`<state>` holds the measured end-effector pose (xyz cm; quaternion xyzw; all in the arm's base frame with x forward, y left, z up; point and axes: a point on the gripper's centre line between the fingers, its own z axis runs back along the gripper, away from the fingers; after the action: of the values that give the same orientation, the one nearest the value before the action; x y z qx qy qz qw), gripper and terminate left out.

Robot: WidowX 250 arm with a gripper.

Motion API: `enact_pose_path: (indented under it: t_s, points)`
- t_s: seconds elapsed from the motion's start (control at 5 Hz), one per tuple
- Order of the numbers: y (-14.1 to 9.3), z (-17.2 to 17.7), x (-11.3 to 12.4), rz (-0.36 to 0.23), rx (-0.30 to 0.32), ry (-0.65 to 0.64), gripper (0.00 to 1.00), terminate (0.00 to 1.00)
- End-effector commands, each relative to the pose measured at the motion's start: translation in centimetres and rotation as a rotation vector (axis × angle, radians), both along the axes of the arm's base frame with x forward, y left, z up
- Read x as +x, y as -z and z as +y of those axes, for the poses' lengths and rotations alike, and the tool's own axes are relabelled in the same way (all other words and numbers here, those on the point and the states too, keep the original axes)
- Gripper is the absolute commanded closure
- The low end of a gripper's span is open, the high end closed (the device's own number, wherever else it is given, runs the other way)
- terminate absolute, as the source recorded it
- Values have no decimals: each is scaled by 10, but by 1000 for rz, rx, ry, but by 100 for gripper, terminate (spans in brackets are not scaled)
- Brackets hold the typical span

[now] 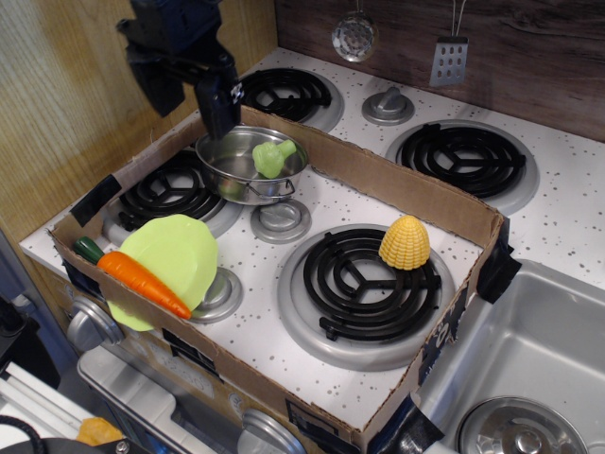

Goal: Take broccoli out of pan

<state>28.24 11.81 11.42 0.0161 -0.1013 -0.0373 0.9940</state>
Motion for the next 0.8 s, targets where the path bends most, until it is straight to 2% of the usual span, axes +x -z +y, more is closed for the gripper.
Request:
enact_pose_path:
  t_s: [0.0,0.4,0.6]
  points:
    - [11,16,32,-72,-17,47,0,0]
    - [35,6,44,-72,-70,40,0,0]
    - [41,-4,50,-77,-63,25,0,0]
